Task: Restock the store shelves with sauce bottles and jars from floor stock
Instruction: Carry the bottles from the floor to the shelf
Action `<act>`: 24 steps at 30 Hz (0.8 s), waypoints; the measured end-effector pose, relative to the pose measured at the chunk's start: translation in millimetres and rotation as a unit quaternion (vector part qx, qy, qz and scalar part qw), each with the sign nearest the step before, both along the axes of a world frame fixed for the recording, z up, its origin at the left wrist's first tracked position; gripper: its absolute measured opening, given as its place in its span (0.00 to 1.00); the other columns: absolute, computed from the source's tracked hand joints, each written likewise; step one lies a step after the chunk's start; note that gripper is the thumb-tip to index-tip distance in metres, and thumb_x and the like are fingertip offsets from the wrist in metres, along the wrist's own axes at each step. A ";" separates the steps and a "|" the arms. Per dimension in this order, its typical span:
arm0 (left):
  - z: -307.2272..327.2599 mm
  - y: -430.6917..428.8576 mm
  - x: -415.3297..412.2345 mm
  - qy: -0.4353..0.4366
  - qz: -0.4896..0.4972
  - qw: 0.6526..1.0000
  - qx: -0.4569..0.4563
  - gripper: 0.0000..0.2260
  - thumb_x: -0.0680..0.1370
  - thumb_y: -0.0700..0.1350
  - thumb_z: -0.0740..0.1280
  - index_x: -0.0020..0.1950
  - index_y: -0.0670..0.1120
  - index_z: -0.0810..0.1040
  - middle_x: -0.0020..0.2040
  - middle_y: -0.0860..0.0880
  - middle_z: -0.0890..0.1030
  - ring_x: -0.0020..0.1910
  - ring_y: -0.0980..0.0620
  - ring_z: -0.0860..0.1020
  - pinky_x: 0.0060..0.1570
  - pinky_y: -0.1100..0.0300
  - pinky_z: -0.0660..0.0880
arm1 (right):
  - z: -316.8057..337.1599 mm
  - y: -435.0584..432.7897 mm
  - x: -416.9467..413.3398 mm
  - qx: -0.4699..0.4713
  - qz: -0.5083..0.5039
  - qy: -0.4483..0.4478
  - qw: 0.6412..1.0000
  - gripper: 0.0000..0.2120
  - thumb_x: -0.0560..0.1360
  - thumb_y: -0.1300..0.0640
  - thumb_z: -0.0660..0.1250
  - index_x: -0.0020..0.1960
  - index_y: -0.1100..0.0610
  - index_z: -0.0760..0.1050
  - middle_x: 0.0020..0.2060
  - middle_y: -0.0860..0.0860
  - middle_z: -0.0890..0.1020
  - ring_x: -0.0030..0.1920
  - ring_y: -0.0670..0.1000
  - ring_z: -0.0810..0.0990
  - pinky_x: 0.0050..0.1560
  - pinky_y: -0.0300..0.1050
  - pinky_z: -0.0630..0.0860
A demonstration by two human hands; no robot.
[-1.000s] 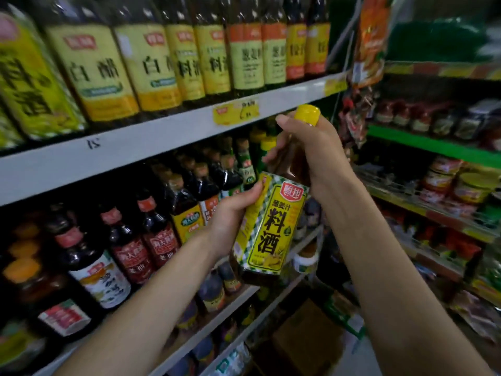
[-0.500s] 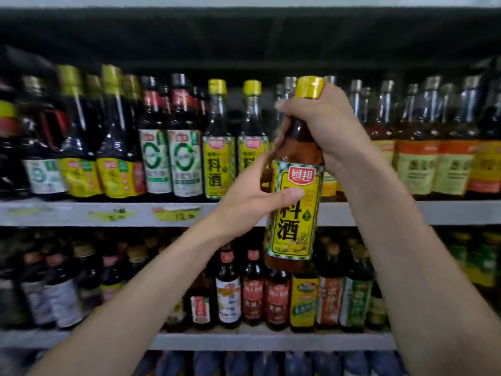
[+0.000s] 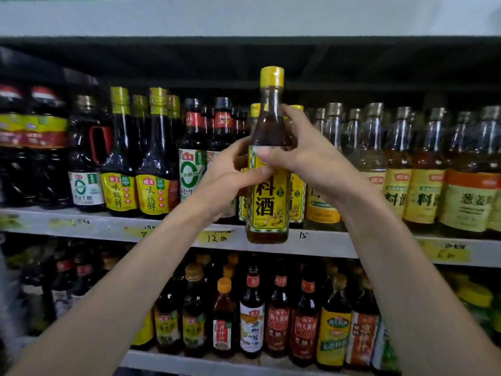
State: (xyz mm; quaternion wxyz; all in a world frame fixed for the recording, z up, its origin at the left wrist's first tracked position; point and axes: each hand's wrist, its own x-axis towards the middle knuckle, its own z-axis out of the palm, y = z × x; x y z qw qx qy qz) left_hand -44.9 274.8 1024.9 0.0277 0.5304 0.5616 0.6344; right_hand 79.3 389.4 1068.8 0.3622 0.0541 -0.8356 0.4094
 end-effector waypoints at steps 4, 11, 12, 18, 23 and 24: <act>9.3 -2.0 -16.7 0.042 0.003 0.999 -0.027 0.31 0.70 0.53 0.74 0.71 0.50 0.71 0.61 0.50 0.81 0.62 0.50 0.78 0.64 0.44 0.73 | 9.2 0.7 -14.5 0.016 -0.026 0.018 0.999 0.32 0.71 0.60 0.76 0.69 0.48 0.64 0.57 0.43 0.78 0.58 0.42 0.78 0.63 0.44 0.74; -7.8 -0.7 -14.0 0.169 0.133 0.976 0.019 0.33 0.78 0.51 0.68 0.79 0.53 0.56 0.66 0.66 0.71 0.65 0.67 0.70 0.65 0.62 0.68 | 9.9 5.0 -33.5 -0.023 -0.015 0.029 0.999 0.30 0.70 0.62 0.76 0.67 0.49 0.67 0.58 0.49 0.80 0.58 0.45 0.80 0.62 0.47 0.77; -11.3 -0.9 -14.1 0.192 0.171 0.966 0.033 0.33 0.77 0.53 0.67 0.79 0.52 0.57 0.68 0.61 0.72 0.67 0.64 0.69 0.66 0.61 0.66 | 8.6 5.0 -35.1 -0.025 -0.016 0.029 0.999 0.30 0.70 0.62 0.76 0.67 0.49 0.67 0.59 0.49 0.79 0.59 0.45 0.79 0.63 0.48 0.76; -40.8 1.4 -12.6 0.346 0.313 0.884 -0.027 0.49 0.72 0.63 0.68 0.79 0.50 0.39 0.80 0.50 0.49 0.76 0.60 0.44 0.71 0.63 0.40 | 0.4 5.0 -41.1 -0.010 -0.039 0.025 0.999 0.30 0.70 0.60 0.77 0.66 0.45 0.66 0.58 0.45 0.78 0.62 0.46 0.77 0.67 0.54 0.73; -73.3 -1.2 -16.2 0.390 0.318 0.860 -0.077 0.54 0.69 0.67 0.66 0.78 0.49 0.33 0.80 0.48 0.38 0.79 0.50 0.40 0.74 0.51 0.44 | -3.9 4.0 -41.5 0.007 -0.053 0.022 0.998 0.35 0.69 0.58 0.77 0.72 0.50 0.65 0.60 0.43 0.77 0.64 0.45 0.75 0.68 0.51 0.72; -77.0 -2.4 -16.7 0.391 0.318 0.860 -0.080 0.53 0.69 0.68 0.65 0.79 0.48 0.34 0.80 0.48 0.39 0.79 0.49 0.40 0.74 0.49 0.46 | -4.5 4.0 -41.5 0.007 -0.053 0.020 0.998 0.35 0.69 0.58 0.77 0.72 0.50 0.65 0.58 0.41 0.77 0.62 0.43 0.76 0.67 0.49 0.73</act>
